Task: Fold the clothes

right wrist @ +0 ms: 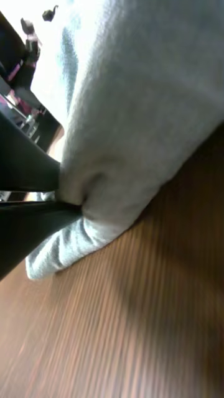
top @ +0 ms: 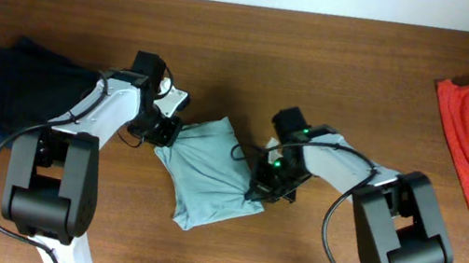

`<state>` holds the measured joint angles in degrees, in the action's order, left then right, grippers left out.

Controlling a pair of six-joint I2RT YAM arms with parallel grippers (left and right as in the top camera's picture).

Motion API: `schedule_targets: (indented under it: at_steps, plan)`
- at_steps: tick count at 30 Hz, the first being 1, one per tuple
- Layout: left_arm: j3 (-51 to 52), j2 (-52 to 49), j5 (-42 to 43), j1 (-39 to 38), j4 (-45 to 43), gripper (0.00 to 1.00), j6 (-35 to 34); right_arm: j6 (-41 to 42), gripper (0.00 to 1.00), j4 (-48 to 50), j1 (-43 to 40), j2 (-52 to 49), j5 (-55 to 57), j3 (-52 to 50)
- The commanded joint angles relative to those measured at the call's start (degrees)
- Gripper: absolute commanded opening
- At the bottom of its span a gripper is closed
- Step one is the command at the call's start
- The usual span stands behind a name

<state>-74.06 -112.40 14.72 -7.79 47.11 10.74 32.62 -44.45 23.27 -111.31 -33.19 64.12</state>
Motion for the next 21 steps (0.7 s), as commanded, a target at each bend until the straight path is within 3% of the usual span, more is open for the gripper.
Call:
schedule_targets:
  at_steps: [1,5,8,14,19,21]
  plan:
    - [-0.57,-0.42,-2.45,2.03,-0.37,0.05,0.42,-2.38,0.05,-1.64,-2.73,-1.55,5.7,-0.94]
    - [-4.9,-0.42,-2.25,2.82,3.21,0.14,0.26,-10.45,0.12,-1.4,-2.47,1.27,3.69,0.11]
    - [-12.02,-0.42,-2.25,2.8,9.35,0.22,0.26,-16.0,0.27,-1.79,-2.14,6.36,1.64,1.16]
    - [-22.12,-0.42,0.11,2.71,20.28,0.23,-0.83,-18.25,0.47,1.42,-2.36,18.21,1.7,1.22]
    - [-23.45,-0.39,10.49,2.64,26.88,0.22,-1.03,-20.59,0.49,6.1,-2.29,23.5,2.54,1.22]
    - [-22.86,-0.39,11.43,2.32,28.87,0.18,-1.03,-20.57,0.43,7.45,-2.29,23.1,2.56,1.2]
